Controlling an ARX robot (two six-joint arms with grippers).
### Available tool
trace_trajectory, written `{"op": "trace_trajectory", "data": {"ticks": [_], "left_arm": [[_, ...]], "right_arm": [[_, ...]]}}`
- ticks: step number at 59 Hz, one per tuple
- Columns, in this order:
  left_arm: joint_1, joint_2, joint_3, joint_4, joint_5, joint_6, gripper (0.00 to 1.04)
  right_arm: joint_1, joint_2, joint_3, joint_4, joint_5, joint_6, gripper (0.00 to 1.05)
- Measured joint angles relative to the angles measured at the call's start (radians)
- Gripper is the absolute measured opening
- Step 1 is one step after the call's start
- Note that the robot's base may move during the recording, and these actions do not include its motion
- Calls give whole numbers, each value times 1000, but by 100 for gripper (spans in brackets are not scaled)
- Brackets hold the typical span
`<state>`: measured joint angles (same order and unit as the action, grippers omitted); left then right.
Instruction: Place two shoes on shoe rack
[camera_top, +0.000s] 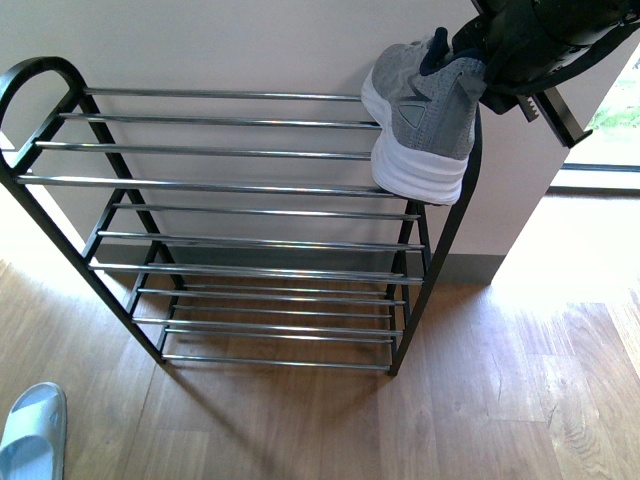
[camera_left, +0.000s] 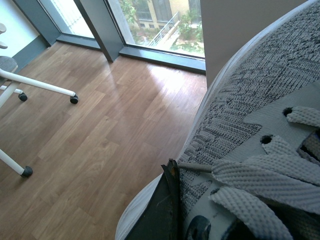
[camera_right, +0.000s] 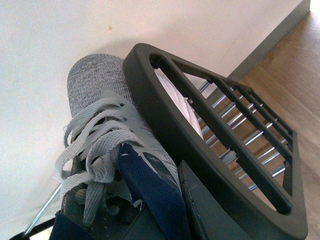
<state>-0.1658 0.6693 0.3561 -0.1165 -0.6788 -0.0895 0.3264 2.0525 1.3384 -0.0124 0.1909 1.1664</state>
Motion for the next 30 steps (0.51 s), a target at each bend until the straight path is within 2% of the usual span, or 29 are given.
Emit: {"op": "trace_trajectory", "data": {"ticks": [20,30], "left_arm": [[0,0,0,0,-2,0,2],[0,0,0,0,-1,0,2]], "right_arm": [[19,0,-5,21,27,23,1],[18,-15,-18,5,3,39,32]]}}
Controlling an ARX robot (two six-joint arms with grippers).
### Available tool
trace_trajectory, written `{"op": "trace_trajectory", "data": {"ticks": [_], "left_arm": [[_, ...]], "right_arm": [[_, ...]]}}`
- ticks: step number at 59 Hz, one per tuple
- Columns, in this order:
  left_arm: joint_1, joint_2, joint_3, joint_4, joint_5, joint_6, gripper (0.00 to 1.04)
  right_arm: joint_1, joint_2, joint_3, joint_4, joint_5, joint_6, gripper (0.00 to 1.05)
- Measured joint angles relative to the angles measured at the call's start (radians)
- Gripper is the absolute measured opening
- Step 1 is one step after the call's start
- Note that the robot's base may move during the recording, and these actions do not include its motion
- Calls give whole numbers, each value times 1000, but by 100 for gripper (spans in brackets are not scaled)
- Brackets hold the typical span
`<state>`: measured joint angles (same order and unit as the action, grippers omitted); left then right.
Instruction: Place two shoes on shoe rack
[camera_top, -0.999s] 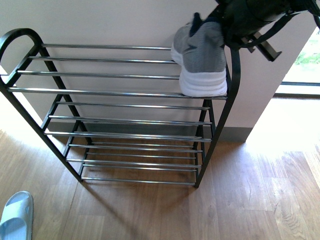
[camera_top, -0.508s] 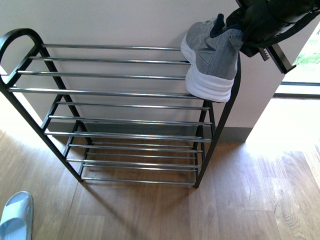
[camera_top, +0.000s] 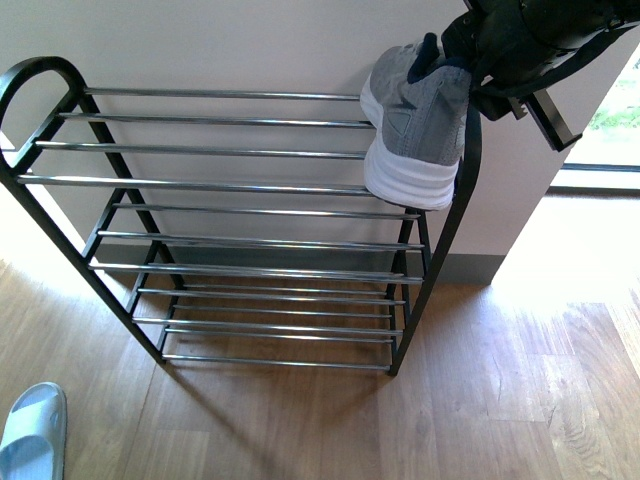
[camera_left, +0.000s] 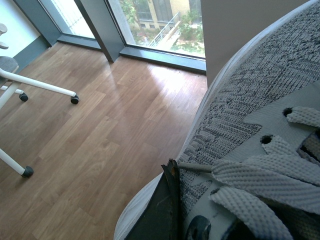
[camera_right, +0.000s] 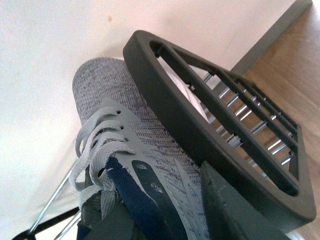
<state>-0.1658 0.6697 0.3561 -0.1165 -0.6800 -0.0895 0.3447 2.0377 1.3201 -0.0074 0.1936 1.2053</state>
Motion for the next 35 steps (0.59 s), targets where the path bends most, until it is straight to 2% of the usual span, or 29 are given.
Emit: {"op": "trace_trajectory", "data": {"ticks": [4,8,15,19,21,23,25,27,30,35], "left_arm": [[0,0,0,0,0,0,2],[0,0,0,0,0,0,2],[0,0,0,0,0,0,2],[0,0,0,0,1,0,2],[0,0,0,0,1,0,2],[0,0,0,0,0,0,2],[0,0,0,0,-2,0,2],[0,0,0,0,-2,0,2],[0,0,0,0,-1,0,2],[0,0,0,0,1,0,2]], "right_arm": [[-6,-35,-18,-10,-34,6,48],[-14,-77,-34,-27,-68,-2,58],[-25,-182,-66,-34,-92,-118,76],[-31,-310,-135,58,0,-375,91],[-44,-387,-195,148,18,-562,97],[-52,-432,-241,219,25,-729,95],[-63,-468,-306,368,55,-862,88],[-72,-490,-359,482,58,-945,83],[-87,-513,-431,606,52,-1027,76],[-110,-542,-541,727,38,-1100,66]]}}
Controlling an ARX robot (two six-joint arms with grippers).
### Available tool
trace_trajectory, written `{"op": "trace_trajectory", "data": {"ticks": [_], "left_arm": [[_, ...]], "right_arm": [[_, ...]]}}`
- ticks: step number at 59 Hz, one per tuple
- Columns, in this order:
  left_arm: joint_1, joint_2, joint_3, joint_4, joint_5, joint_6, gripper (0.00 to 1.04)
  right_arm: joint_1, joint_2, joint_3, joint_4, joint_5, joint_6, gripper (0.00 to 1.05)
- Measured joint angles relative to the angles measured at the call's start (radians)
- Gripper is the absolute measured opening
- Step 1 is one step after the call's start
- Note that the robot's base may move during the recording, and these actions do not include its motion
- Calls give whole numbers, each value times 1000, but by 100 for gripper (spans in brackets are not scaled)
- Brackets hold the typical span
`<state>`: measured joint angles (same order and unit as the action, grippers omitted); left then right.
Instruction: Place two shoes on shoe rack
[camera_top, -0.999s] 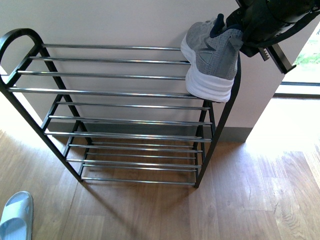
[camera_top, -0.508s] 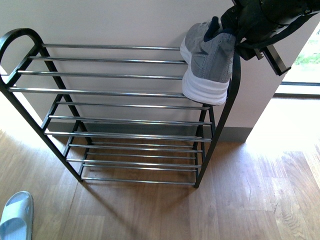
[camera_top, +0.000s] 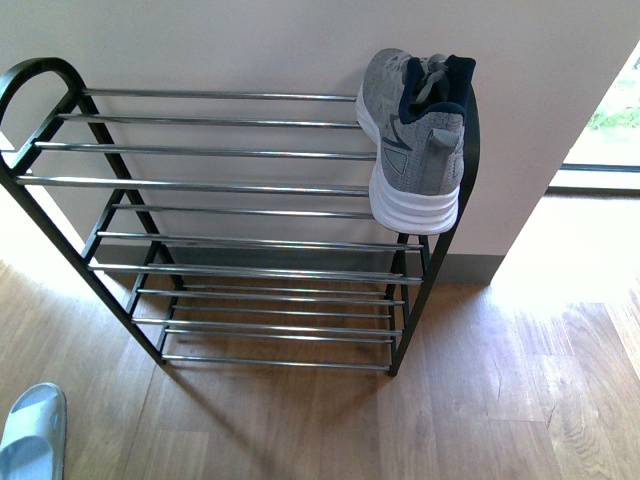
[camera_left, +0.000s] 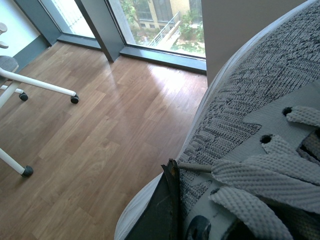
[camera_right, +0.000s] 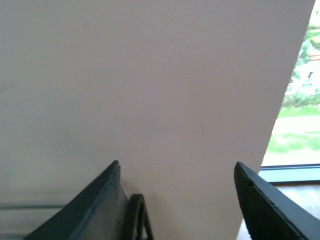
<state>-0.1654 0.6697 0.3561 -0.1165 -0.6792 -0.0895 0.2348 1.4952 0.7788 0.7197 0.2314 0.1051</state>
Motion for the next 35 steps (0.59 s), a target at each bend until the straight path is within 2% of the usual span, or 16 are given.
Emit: {"op": "trace_trajectory", "data": {"ticks": [11,21,35], "left_arm": [[0,0,0,0,-1,0,2],[0,0,0,0,-1,0,2],[0,0,0,0,-1,0,2]], "right_arm": [[-45,-100,-213,100,-48,-73,39],[-97,-245,-401,146,-99,-95,2],[-144,-406,-559,142,-146,-100,1]]}}
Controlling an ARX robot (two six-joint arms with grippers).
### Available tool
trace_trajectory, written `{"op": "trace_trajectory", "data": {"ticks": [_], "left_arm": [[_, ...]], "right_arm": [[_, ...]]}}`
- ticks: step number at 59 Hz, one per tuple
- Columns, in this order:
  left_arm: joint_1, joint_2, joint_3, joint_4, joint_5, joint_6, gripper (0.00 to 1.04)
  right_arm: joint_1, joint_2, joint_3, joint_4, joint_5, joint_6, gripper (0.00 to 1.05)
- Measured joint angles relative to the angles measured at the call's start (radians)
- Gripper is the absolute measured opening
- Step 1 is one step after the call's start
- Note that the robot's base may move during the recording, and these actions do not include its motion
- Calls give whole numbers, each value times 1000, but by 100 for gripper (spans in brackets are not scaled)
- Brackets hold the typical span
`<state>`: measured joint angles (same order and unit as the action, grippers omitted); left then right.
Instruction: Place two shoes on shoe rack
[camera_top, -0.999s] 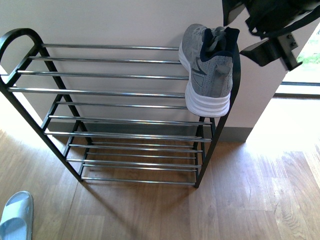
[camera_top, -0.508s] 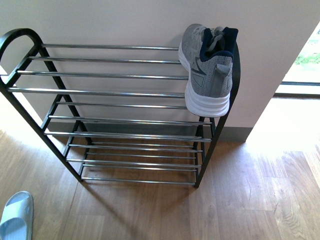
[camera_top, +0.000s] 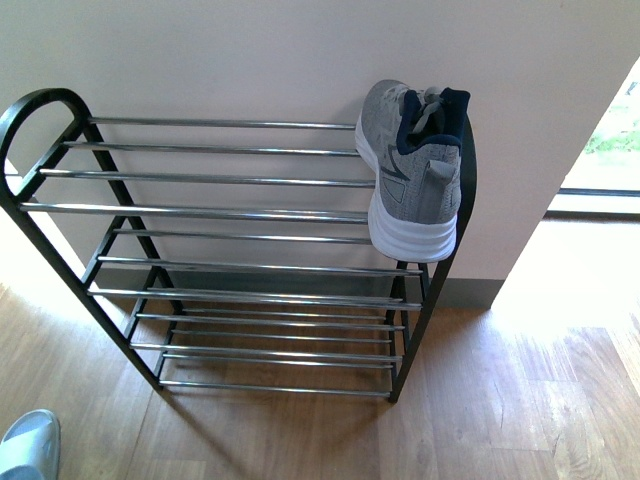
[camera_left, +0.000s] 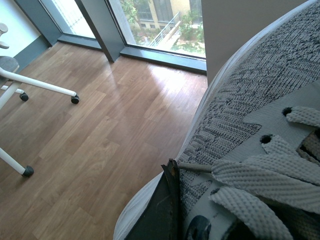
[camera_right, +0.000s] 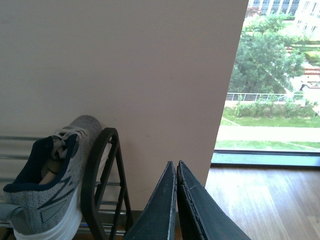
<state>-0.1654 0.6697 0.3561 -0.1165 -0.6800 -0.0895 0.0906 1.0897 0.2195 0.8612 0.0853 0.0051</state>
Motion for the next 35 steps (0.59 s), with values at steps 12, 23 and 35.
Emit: {"op": "trace_trajectory", "data": {"ticks": [12,23,35], "left_arm": [[0,0,0,0,0,0,2],[0,0,0,0,0,0,2],[0,0,0,0,-1,0,2]], "right_arm": [[-60,-114,-74,-43,-77,-1,1],[-87,-222,-124,-103,-84,-1,1],[-87,-320,-190,-121,-85,-2,1]]}}
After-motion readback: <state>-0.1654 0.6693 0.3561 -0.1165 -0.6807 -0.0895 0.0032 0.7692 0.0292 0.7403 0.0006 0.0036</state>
